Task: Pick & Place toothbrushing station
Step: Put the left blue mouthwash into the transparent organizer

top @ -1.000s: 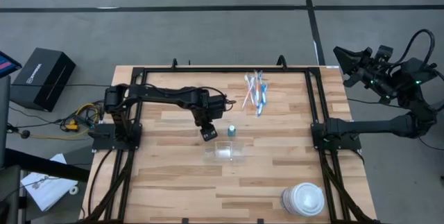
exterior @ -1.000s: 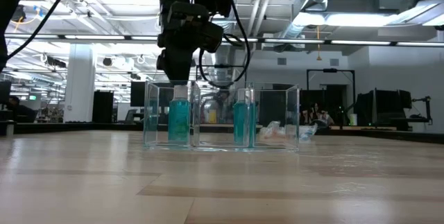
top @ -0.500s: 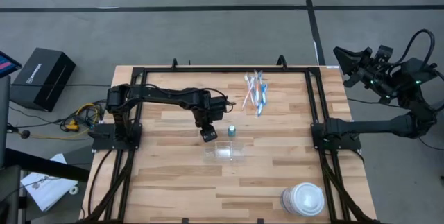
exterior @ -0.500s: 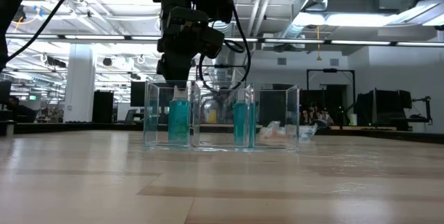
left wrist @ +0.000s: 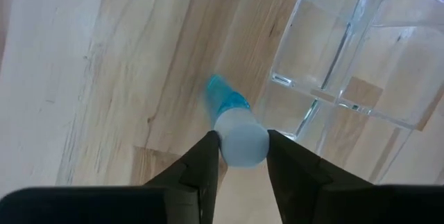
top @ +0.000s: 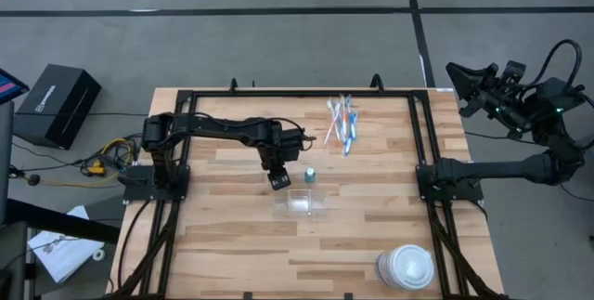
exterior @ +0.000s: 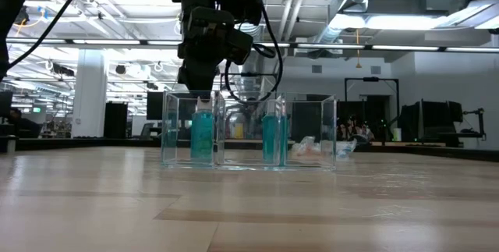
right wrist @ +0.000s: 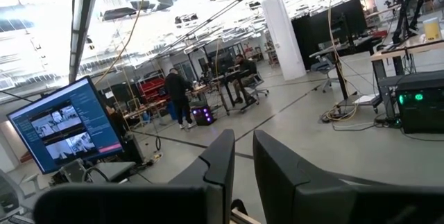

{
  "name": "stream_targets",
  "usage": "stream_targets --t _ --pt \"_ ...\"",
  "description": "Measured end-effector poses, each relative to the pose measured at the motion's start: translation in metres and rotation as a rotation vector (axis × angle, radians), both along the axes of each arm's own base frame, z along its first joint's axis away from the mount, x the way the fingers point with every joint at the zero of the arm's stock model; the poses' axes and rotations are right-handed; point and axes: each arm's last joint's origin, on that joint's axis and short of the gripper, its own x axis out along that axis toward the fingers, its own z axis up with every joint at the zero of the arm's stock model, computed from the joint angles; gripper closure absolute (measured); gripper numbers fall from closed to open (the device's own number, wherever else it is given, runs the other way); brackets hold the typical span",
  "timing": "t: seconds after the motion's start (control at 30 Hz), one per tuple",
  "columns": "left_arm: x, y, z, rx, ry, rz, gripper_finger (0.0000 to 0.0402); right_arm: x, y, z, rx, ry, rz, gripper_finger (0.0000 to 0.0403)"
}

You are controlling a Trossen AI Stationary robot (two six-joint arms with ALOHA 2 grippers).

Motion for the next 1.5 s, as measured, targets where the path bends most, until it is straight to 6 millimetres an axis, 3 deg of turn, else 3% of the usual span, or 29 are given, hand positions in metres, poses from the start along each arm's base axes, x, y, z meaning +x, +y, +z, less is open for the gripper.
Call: stream_targets --t 0.33,0.5,0.63,0.9,1.07,1.2,1.33,1.5 --pt "0.0 0.003 0.0 0.025 -0.007 -0.008 0.0314 0.0 0.0 0.002 -0.01 -0.02 0.018 0.0356" --pt "-0.004 0.011 0.011 0.077 -0.035 0.018 0.0317 0.0 0.001 0.002 -0.015 -0.019 0.017 0.0356" --pt "-0.011 0.017 0.04 0.111 -0.148 0.012 0.0318 0.0 0.001 0.003 -0.045 -0.003 0.009 0.0356" --pt "-0.032 0.017 0.125 0.189 -0.498 0.027 0.0319 -0.001 0.001 0.005 -0.131 0.039 -0.012 0.0356" --pt "-0.04 -0.003 0.151 0.151 -0.603 -0.037 0.0319 -0.002 0.001 0.008 -0.189 0.048 -0.022 0.0356" --pt "-0.033 -0.028 0.141 0.07 -0.554 -0.084 0.0319 -0.002 0.002 0.009 -0.214 0.054 -0.008 0.0356" --pt "-0.017 -0.052 0.117 0.038 -0.468 -0.137 0.0319 -0.001 0.001 0.004 -0.212 0.106 -0.002 0.0356" --pt "-0.008 -0.063 0.104 0.015 -0.431 -0.136 0.0319 -0.007 0.002 -0.01 -0.17 0.213 0.016 0.0356"
